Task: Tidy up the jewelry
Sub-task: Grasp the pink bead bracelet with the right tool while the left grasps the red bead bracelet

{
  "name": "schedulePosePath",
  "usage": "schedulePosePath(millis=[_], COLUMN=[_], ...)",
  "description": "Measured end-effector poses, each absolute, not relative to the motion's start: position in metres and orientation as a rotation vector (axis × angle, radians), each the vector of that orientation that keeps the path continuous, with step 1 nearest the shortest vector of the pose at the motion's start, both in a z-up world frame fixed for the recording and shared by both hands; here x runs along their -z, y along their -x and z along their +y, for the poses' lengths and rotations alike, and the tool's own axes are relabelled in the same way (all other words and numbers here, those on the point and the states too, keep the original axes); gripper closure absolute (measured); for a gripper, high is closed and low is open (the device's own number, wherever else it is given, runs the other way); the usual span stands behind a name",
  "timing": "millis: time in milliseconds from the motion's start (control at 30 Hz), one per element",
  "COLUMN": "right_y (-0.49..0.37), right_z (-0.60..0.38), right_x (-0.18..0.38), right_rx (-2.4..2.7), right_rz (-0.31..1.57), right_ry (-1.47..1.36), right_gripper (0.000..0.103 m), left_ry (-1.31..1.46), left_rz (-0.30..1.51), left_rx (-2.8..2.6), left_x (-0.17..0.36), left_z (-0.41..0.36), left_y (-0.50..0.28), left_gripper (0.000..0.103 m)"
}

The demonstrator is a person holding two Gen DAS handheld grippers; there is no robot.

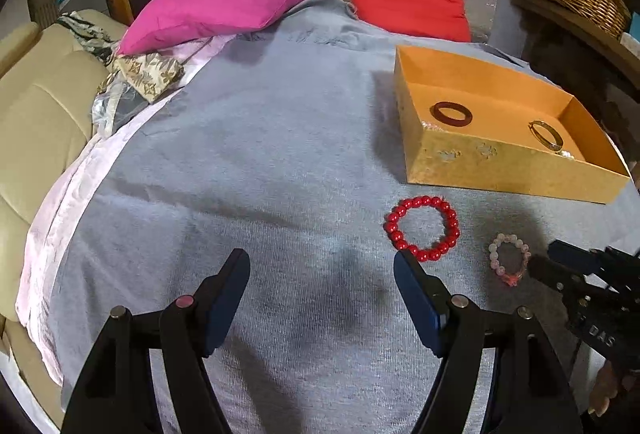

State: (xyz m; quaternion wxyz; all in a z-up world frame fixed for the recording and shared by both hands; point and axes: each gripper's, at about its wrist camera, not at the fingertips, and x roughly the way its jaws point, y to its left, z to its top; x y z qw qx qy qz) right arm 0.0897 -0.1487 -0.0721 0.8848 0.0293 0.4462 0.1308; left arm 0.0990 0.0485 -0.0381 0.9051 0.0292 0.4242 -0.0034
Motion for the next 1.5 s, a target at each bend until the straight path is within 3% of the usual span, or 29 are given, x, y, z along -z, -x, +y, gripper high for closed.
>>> schedulePosePath(millis=[67, 133, 267, 400, 467, 1233, 1400, 1500], right_y=[-0.096, -0.103, -0.108, -0.111, -0.109, -0.092, -0.093, -0.093], right_z=[-0.145, -0.138, -0.133, -0.135, -0.139, -0.248, -0.25, -0.254], right_x=[0.074, 0.078, 0.083, 0.085, 0.084, 0.08, 0.081, 0.082], right_rx=[-0.271, -0.269, -0.238, -0.206, -0.205, -0.019, -0.028, -0.033], right_rz=[0.931, 0.948, 0.97, 0.969, 0.968, 1.01, 1.015, 1.018], right_ry=[-0.06, -0.057, -0.045, -0.023, -0.03, -0.233, -0.252, -0.27], right_gripper=[0.064, 0.072, 0.074, 0.091, 0.094, 0.094, 0.094, 0.094], left_ry=[-0.076, -0.086, -0.087, -0.09, -0.089, -0.012, -0.008, -0.005], left_rz=[0.867, 0.869, 0.891, 0.903, 0.905, 0.974, 0.986, 1.019], left_rx=[0.016, 0.036, 0.064, 0.078, 0.078, 0.233, 0.335, 0.396], left_x=[0.038, 0.039, 0.043, 0.045, 0.046, 0.077, 0.076, 0.078], left_z=[0.047, 0.045, 0.043, 0.039, 0.036, -0.007, -0.024, -0.037], left_y=[-0.1, -0.102, -0.108, -0.111, -0.112, -0.157, -0.151, -0.143], left_gripper=[0.029, 0.036, 0.049, 0.05, 0.05, 0.05, 0.077, 0.079])
